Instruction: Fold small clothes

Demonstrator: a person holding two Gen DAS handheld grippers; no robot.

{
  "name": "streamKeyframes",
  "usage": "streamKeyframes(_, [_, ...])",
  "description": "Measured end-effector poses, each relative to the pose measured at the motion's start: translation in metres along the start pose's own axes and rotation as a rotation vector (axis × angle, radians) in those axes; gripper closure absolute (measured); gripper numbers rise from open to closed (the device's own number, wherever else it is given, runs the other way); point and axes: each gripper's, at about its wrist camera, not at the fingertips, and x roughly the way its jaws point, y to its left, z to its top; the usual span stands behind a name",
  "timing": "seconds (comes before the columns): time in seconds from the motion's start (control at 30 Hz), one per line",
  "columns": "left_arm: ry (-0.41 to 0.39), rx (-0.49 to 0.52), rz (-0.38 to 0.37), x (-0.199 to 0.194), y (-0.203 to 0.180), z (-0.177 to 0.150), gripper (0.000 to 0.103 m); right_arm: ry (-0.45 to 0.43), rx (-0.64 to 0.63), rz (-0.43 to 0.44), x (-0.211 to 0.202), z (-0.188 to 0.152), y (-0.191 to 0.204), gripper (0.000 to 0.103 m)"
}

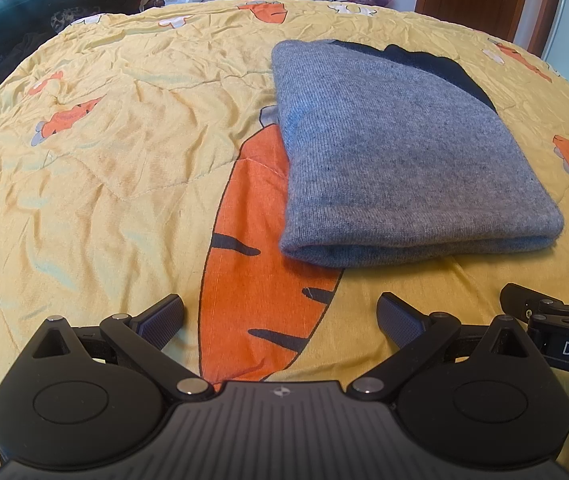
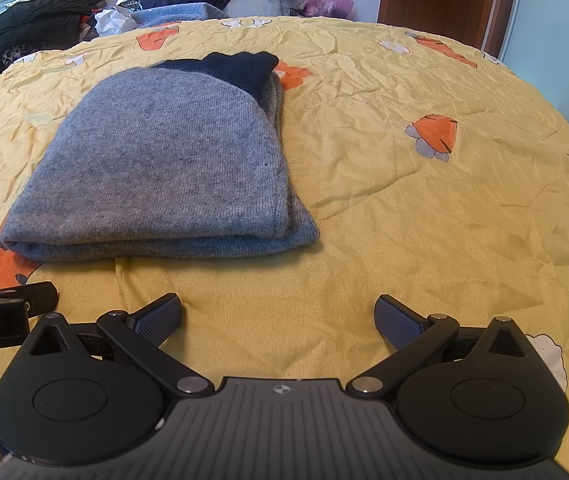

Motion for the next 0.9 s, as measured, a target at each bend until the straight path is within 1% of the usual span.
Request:
streamKeyframes(0.4, [0.002,-0.001,0.001,0.0,0.001,0.001,0.0,0.001,0.0,0.0,0.0,0.0,0.0,0.0])
streamKeyframes(0.5, [0.013,-0.015,0.0,0.0,0.001,0.001,0.0,0.009,0.004,0.003,0.0,0.0,-0.001,0.0])
streamKeyframes(0.73, [0.041,-0.068,-0.023,-0.013,0.006,-0.001,0.0,0.036,0.034,0.028,-0.006,0.002,-0.005,0.0])
streamKeyframes(0.9, [0.03,-0.055,-0.034,-0.026,0.003,-0.002,0.0,0.043,0.025,0.031,-0.009,0.002,-0.005,0.0])
